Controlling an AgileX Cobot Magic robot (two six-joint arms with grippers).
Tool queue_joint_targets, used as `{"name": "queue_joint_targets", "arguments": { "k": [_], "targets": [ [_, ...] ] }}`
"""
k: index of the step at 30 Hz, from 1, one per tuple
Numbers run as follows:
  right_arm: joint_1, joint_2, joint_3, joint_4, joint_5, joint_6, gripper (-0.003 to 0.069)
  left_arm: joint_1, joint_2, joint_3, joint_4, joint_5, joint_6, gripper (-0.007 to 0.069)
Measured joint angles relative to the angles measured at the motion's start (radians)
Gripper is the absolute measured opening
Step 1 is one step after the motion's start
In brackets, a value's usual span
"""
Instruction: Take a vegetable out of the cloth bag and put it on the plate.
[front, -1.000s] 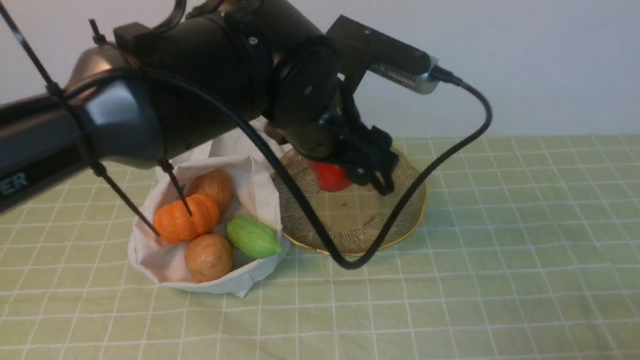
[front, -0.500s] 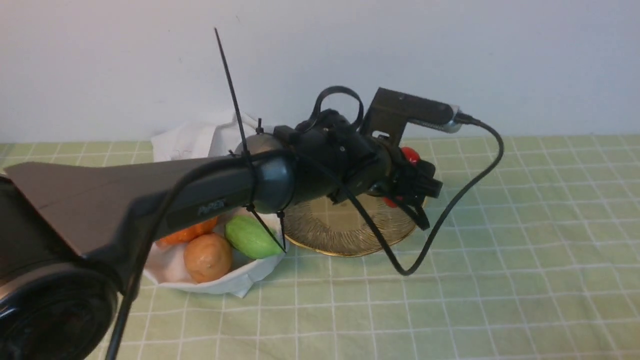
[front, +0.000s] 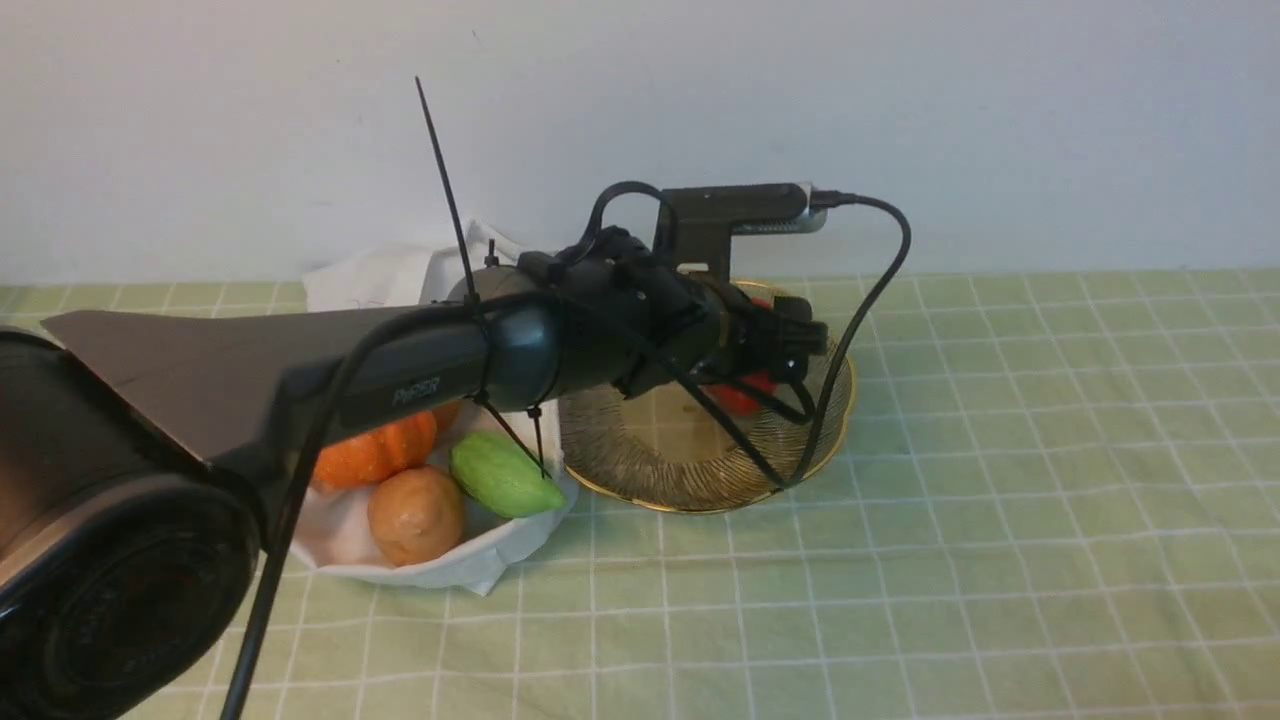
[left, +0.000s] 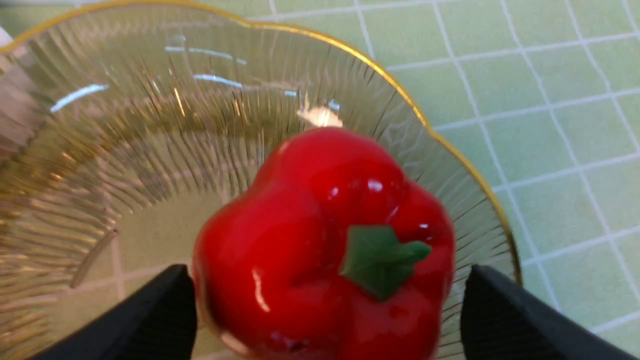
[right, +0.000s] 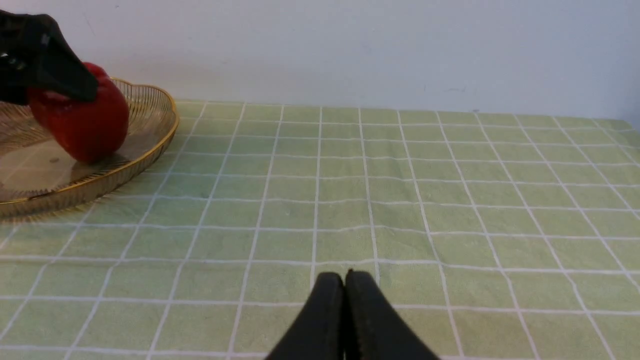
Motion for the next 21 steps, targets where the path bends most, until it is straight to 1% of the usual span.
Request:
{"name": "queue_joint_targets", "arguments": {
  "k": [4,8,10,12,16,20,21],
  "targets": [
    [0.000,0.000,0.000,0.000,0.000,0.000,-0.0015,0.000,-0.086,0.000,0.000,0.042,0.007,0.0658],
    [0.000,0.000,0.000,0.000,0.000,0.000,-0.0015,0.000,-0.191,0.000,0.014,0.148,0.010,0.0654],
    [0.000,0.000,0.000,0.000,0.000,0.000,-0.0015,-0.001,-0.255,0.000,0.021,0.231,0.013,0.0629],
    [0.000,0.000,0.000,0.000,0.000,0.000,-0.0015,-0.001,-0.316,0.000,0.021,0.302,0.025,0.0587],
    [0.000,0.000,0.000,0.000,0.000,0.000,-0.0015,-0.001,-0.432,0.000,0.020,0.460,0.084,0.0456],
    [0.000,0.000,0.000,0.000,0.000,0.000,-0.0015,-0.001,-0.581,0.000,0.009,0.664,0.208,0.0230],
    [0.000,0.000,0.000,0.000,0.000,0.000,-0.0015,-0.001,-0.636,0.000,0.006,0.757,0.265,0.0117]
  ]
}}
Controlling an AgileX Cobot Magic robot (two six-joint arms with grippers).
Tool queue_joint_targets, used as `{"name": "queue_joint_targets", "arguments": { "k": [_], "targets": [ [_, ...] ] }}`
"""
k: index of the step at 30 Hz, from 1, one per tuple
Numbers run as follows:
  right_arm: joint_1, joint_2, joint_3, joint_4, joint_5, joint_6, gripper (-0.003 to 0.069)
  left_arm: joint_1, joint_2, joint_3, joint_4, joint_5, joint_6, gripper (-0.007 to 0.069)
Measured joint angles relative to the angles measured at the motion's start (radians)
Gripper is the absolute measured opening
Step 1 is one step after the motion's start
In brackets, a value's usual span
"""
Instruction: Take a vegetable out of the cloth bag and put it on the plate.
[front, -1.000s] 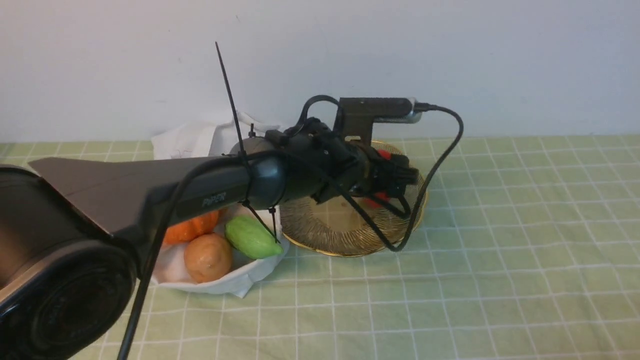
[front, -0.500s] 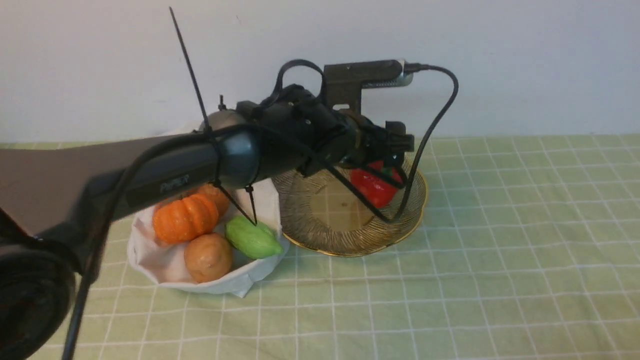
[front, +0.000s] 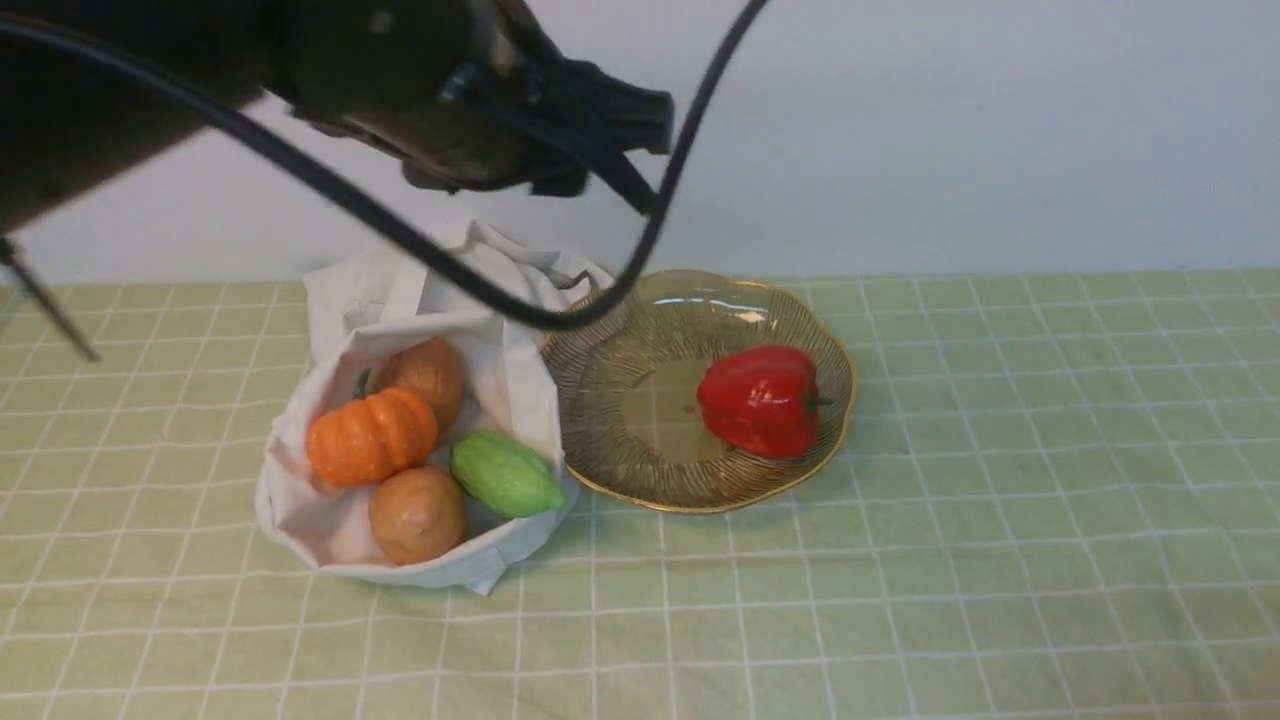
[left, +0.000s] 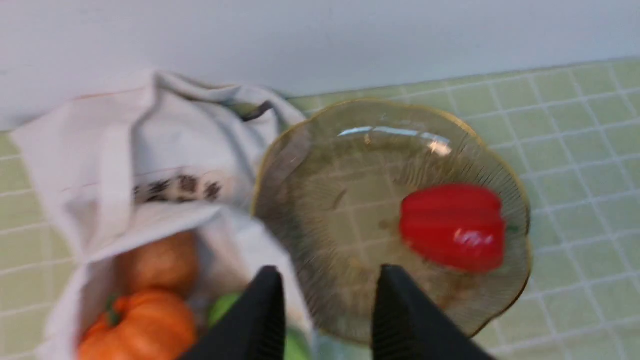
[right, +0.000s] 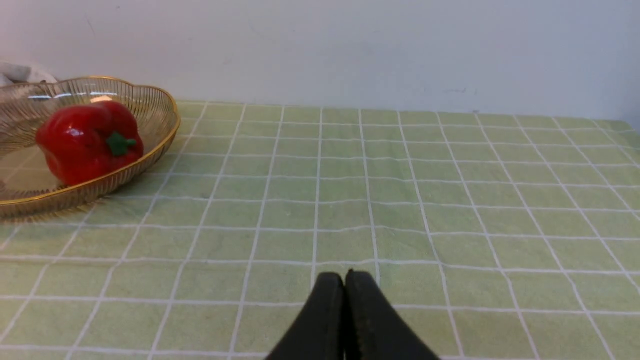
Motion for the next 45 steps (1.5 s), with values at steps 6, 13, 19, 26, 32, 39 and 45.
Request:
{"name": "queue_joint_targets", "arguments": {
  "k": [6,13,19,26,32,39,45],
  "targets": [
    [0.000,0.000,0.000,0.000,0.000,0.000,-0.0015,0.000,-0.183,0.017,-0.004,0.205,0.169,-0.0002],
    [0.000,0.000,0.000,0.000,0.000,0.000,-0.0015,0.000,-0.449,0.259,-0.131,0.213,0.261,-0.0002],
    [0.000,0.000,0.000,0.000,0.000,0.000,-0.0015,0.000,-0.790,0.713,-0.214,-0.089,0.205,-0.0002],
    [0.000,0.000,0.000,0.000,0.000,0.000,-0.0015,0.000,-1.025,1.063,-0.219,-0.454,0.106,-0.0004],
    [0.000,0.000,0.000,0.000,0.000,0.000,-0.0015,0.000,-1.072,1.188,-0.217,-0.648,0.102,-0.0004],
    [0.000,0.000,0.000,0.000,0.000,0.000,-0.0015,0.000,-1.073,1.203,-0.217,-0.649,0.102,-0.0004],
    [0.000,0.000,0.000,0.000,0.000,0.000,-0.0015,0.000,-1.073,1.203,-0.217,-0.649,0.102,-0.0004]
  ]
}}
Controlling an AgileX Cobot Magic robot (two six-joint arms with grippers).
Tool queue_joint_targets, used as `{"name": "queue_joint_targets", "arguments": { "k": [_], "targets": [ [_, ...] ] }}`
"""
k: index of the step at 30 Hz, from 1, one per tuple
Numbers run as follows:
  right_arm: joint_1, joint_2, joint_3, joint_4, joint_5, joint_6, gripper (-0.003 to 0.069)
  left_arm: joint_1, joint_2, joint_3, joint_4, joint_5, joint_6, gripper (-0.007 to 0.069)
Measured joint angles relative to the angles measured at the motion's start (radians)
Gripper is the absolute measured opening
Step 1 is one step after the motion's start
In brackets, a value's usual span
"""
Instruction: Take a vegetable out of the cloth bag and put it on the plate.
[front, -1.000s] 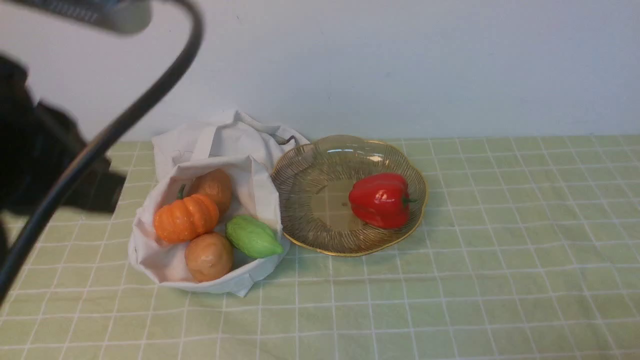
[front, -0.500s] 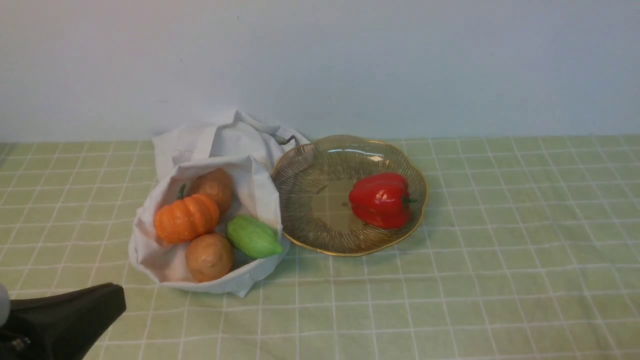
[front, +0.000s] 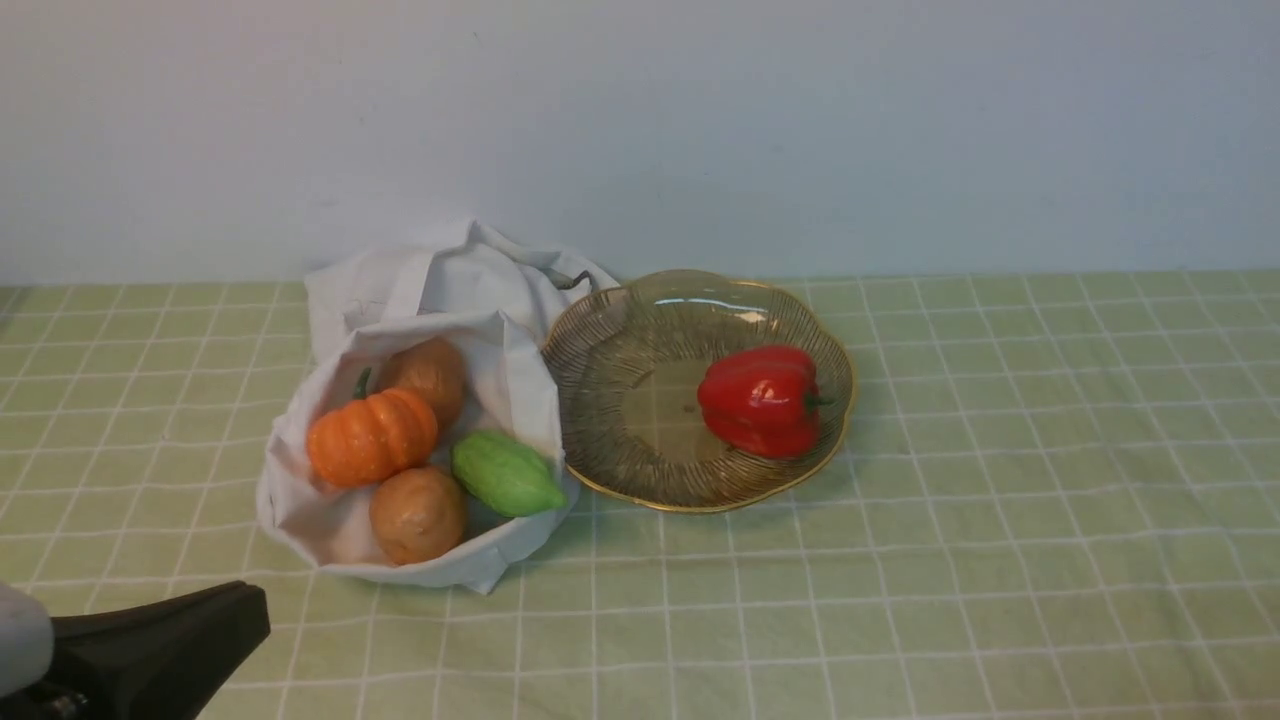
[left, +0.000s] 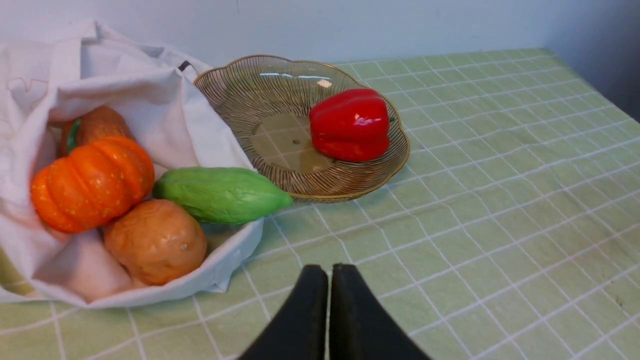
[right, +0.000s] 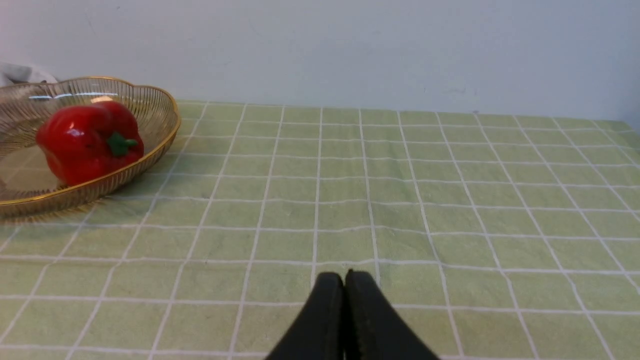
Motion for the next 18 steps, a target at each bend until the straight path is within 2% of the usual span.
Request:
{"name": "queue_joint_targets", "arguments": {
  "k": [8,13,18],
  "targets": [
    [0.000,0.000,0.000,0.000,0.000,0.000,-0.0015,0.000,0.000,0.007,0.027,-0.001,0.023,-0.0004],
    [0.000,0.000,0.000,0.000,0.000,0.000,-0.0015,0.016,-0.059,0.109,0.010,-0.059,0.201,-0.0004],
    [0.000,0.000,0.000,0.000,0.000,0.000,-0.0015,0.135,-0.217,0.248,-0.094,-0.215,0.372,-0.0004]
  ]
}}
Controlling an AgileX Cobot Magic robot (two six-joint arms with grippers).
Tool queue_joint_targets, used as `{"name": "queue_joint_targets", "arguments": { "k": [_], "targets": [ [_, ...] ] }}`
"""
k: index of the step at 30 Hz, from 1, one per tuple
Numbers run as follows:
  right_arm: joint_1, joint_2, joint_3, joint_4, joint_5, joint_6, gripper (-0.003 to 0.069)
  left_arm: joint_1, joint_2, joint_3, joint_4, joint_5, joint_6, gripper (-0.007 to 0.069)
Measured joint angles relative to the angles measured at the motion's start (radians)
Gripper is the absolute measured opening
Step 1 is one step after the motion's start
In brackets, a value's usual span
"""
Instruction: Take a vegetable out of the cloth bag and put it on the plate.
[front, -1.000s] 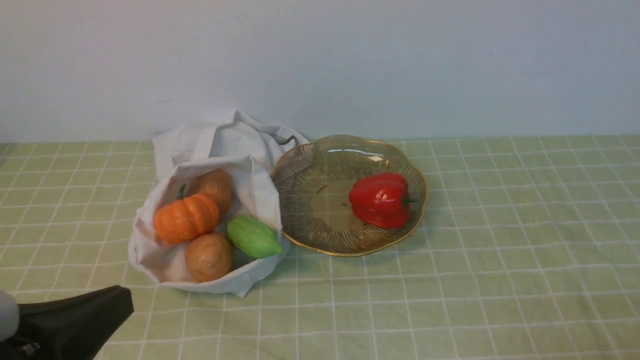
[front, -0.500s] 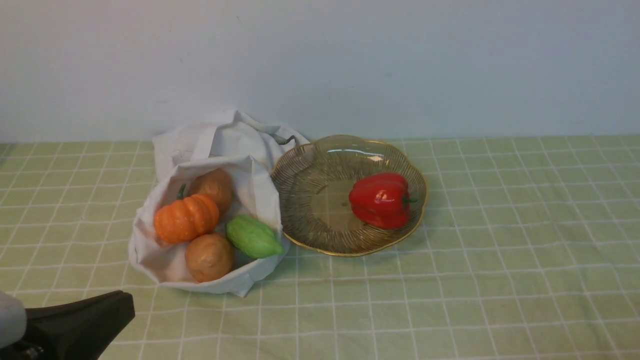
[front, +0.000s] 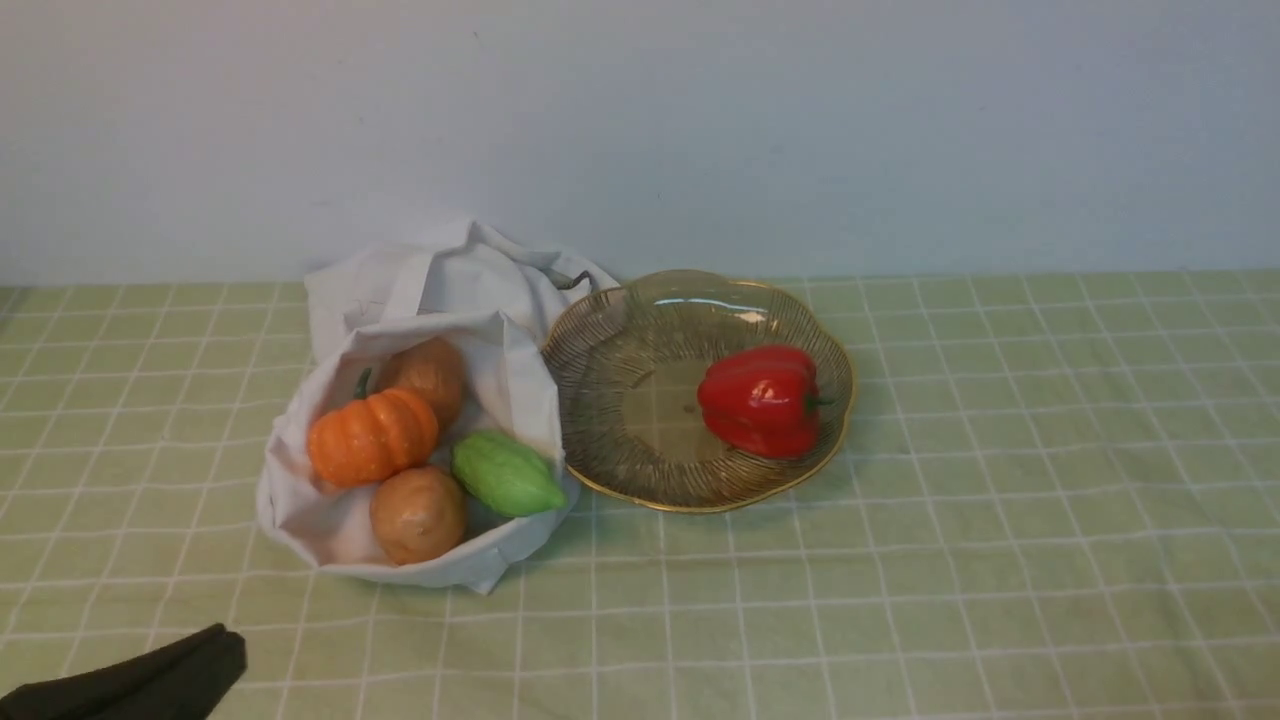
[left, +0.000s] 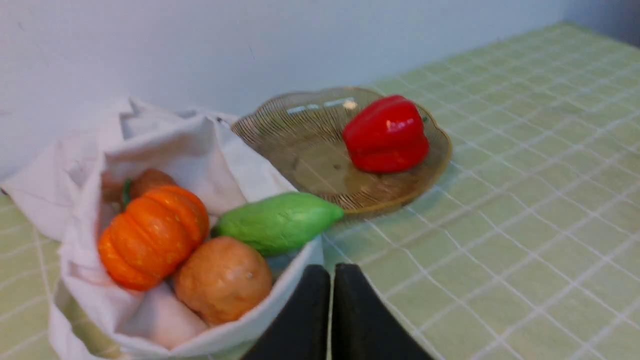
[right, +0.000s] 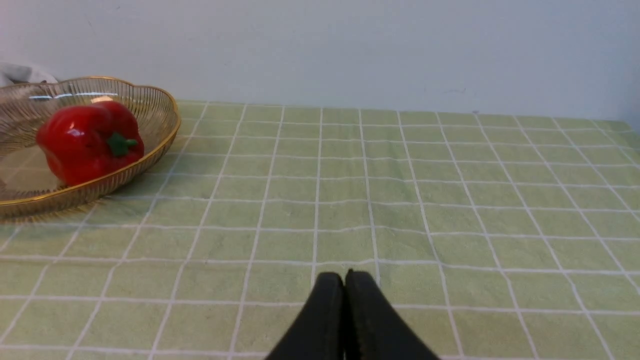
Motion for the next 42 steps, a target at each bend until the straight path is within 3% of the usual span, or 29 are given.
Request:
{"name": "queue_joint_targets", "arguments": {
  "k": [3,6,10,21,42],
  "targets": [
    [0.000,0.000,0.000,0.000,0.000,0.000,-0.0015,0.102,-0.073,0.051,-0.050,-0.026,0.038,-0.0004],
    [0.000,0.000,0.000,0.000,0.000,0.000,-0.0015,0.277,-0.162,0.122,-0.072,0.015,0.054,-0.0004],
    [0.000,0.000,0.000,0.000,0.000,0.000,-0.0015,0.401,-0.205,0.152,-0.073,0.083,0.055,-0.0004],
    [0.000,0.000,0.000,0.000,0.000,0.000,-0.0015,0.427,-0.207,0.158,-0.058,0.197,0.064,-0.0004],
    [0.000,0.000,0.000,0.000,0.000,0.000,-0.0015,0.427,-0.207,0.158,-0.057,0.198,0.070,-0.0004]
  ]
}}
